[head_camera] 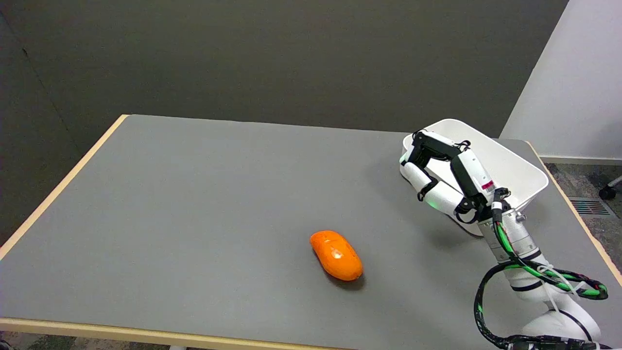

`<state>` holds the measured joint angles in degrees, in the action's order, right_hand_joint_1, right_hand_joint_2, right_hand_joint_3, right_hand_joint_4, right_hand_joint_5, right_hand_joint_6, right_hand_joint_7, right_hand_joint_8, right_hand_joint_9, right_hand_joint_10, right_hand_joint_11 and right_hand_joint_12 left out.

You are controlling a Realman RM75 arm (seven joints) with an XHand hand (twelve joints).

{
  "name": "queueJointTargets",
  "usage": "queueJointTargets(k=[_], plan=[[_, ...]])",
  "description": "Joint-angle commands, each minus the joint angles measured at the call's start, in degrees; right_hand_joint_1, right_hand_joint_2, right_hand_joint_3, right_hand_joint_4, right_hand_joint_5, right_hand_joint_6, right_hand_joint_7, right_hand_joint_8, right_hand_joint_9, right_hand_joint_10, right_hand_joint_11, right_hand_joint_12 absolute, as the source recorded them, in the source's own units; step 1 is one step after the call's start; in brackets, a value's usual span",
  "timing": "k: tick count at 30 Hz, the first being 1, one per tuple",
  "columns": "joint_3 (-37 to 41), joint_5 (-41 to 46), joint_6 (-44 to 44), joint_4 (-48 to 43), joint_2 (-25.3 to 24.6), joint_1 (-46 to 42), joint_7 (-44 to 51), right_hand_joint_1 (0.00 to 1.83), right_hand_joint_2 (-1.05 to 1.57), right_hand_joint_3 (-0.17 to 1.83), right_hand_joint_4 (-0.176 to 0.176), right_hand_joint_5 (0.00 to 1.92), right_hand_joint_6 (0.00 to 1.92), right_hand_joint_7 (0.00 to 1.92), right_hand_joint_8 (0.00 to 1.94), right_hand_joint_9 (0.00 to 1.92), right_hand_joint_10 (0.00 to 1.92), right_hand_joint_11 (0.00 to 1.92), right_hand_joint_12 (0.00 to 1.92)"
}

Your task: Pick up mango.

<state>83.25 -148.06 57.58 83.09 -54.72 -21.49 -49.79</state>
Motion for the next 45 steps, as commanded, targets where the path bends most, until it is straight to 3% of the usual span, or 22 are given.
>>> queueJointTargets(k=[1, 2, 4, 5, 13, 23, 27, 29, 32, 36, 41, 45], plan=[[1.8, -0.4, -1.4, 2.7, 0.4, -5.0, -0.2, 0.85, 1.20, 0.29, 0.093, 0.59, 1.60, 0.81, 1.01, 0.75, 1.28, 0.55, 1.71], [2.0, -0.3, -1.8, 2.9, 0.3, -5.5, -0.2, 0.84, 1.16, 0.34, 0.095, 0.58, 1.56, 0.80, 1.01, 0.75, 1.29, 0.55, 1.70], [2.5, -0.3, -3.7, 3.5, -0.2, -7.0, -0.2, 0.78, 0.80, 0.85, 0.100, 0.50, 1.18, 0.77, 1.05, 0.73, 1.34, 0.56, 1.70], [2.5, -0.3, -4.3, 3.7, -0.4, -7.3, -0.2, 0.78, 0.76, 0.90, 0.098, 0.49, 1.14, 0.77, 1.05, 0.72, 1.34, 0.56, 1.70], [2.0, -0.3, -10.7, 4.9, -2.0, -7.8, -0.2, 0.77, 0.75, 0.90, 0.077, 0.48, 1.10, 0.76, 1.04, 0.72, 1.34, 0.57, 1.71], [-1.9, -1.0, -26.9, 6.5, -5.4, 3.3, 0.9, 0.77, 0.73, 0.90, -0.010, 0.50, 1.06, 0.76, 1.05, 0.71, 1.37, 0.62, 1.79], [-2.8, -0.9, -38.0, 9.4, -8.1, 12.4, 10.3, 0.78, 0.72, 0.90, -0.056, 0.50, 1.06, 0.76, 1.05, 0.69, 1.38, 0.63, 1.80], [-2.3, -0.9, -46.8, 12.1, -11.9, 18.2, 19.7, 0.79, 0.72, 0.89, -0.072, 0.50, 1.06, 0.75, 1.06, 0.69, 1.39, 0.64, 1.81], [-1.9, -0.9, -56.9, 13.2, -17.3, 26.1, 30.8, 0.79, 0.72, 0.89, -0.083, 0.50, 1.07, 0.75, 1.07, 0.69, 1.39, 0.64, 1.81], [-2.3, -1.0, -68.5, 10.9, -22.9, 35.2, 38.6, 0.80, 0.71, 0.90, -0.085, 0.50, 1.08, 0.75, 1.07, 0.69, 1.40, 0.64, 1.81], [-1.9, -1.1, -79.1, 9.0, -25.1, 40.0, 48.6, 0.81, 0.70, 0.91, -0.099, 0.51, 1.08, 0.77, 1.07, 0.70, 1.42, 0.64, 1.81], [-0.4, -1.1, -83.0, 13.7, -24.3, 38.8, 49.3, 0.83, 0.69, 0.91, -0.123, 0.52, 1.11, 0.78, 1.10, 0.72, 1.45, 0.65, 1.82]])
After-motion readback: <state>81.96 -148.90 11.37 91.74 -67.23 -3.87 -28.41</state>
